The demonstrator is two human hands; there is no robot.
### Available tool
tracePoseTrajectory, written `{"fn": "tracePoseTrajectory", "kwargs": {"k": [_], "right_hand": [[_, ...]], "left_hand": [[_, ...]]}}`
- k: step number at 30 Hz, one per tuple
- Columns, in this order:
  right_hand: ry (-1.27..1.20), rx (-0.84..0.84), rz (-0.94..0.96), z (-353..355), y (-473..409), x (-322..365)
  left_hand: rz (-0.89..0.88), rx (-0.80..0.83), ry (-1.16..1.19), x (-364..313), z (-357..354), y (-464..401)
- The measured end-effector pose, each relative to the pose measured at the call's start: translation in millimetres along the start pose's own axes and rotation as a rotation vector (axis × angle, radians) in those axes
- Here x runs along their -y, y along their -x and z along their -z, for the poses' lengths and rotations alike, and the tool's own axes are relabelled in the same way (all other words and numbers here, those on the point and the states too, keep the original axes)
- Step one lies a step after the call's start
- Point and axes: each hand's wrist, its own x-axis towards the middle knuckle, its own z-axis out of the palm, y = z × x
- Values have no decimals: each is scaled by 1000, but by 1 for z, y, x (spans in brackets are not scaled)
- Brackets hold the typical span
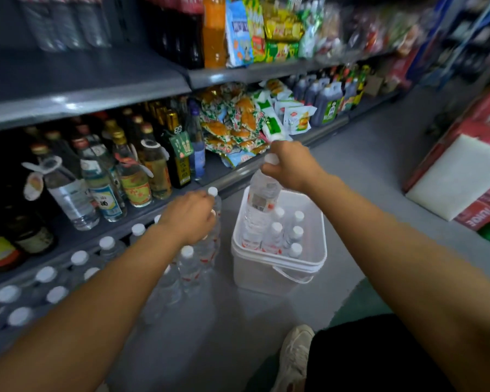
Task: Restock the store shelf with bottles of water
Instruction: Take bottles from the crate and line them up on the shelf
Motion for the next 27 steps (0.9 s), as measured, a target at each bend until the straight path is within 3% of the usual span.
{"fn": "tracePoseTrajectory", "kwargs": {"k": [8,18,27], "right_hand": [[8,-182,152,82,-31,76],[-89,-364,261,114,-96,166],[-240,-534,356,140,-195,263]], "left_hand": [[57,-255,-45,37,104,3],[191,-338,-120,114,182,0],[327,-374,-224,228,232,-16]]}}
